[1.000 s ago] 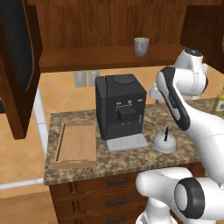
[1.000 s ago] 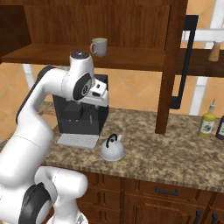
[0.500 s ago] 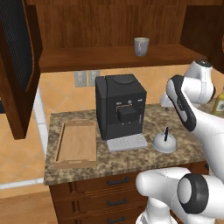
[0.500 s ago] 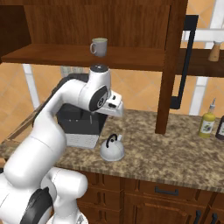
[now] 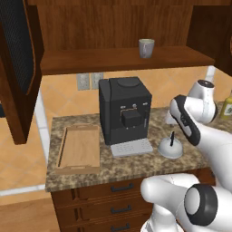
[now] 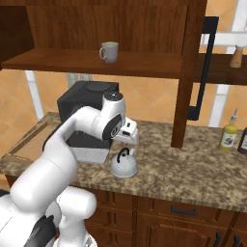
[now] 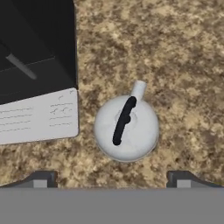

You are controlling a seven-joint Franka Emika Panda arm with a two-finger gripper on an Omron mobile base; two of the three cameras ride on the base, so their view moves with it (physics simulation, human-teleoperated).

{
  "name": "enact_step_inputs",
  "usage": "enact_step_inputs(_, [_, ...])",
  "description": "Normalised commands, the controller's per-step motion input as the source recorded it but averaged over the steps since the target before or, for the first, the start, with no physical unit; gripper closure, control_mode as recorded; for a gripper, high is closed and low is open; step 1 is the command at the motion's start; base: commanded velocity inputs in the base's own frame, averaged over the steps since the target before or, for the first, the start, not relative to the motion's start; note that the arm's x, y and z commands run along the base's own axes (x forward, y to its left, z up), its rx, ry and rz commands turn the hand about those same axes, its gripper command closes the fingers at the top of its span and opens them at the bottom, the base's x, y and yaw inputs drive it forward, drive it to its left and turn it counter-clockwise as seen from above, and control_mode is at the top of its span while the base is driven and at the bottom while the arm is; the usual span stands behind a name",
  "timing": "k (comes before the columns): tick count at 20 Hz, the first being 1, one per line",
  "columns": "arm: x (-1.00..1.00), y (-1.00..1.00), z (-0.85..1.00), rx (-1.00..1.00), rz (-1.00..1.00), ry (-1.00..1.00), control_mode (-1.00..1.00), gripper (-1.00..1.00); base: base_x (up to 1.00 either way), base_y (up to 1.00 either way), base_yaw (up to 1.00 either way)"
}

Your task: Pick the kettle from the counter and place it on the tray. Then pick the mug from the cabinet and place it on the tray. Then close the cabinet doors.

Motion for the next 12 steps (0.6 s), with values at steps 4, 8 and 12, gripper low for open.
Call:
enact_step_inputs(4, [0.11, 0.0, -0.52, -0.01, -0.02, 0.04, -1.0, -1.0, 0.0, 0.0, 0.0])
enact_step_inputs(8, [0.19, 0.0, -0.48, 0.0, -0.01, 0.07, -1.0, -1.0, 0.0, 0.0, 0.0])
enact_step_inputs(12, [0.26, 0.0, -0.31, 0.0, 0.0, 0.12, -1.0, -1.0, 0.0, 0.0, 0.0])
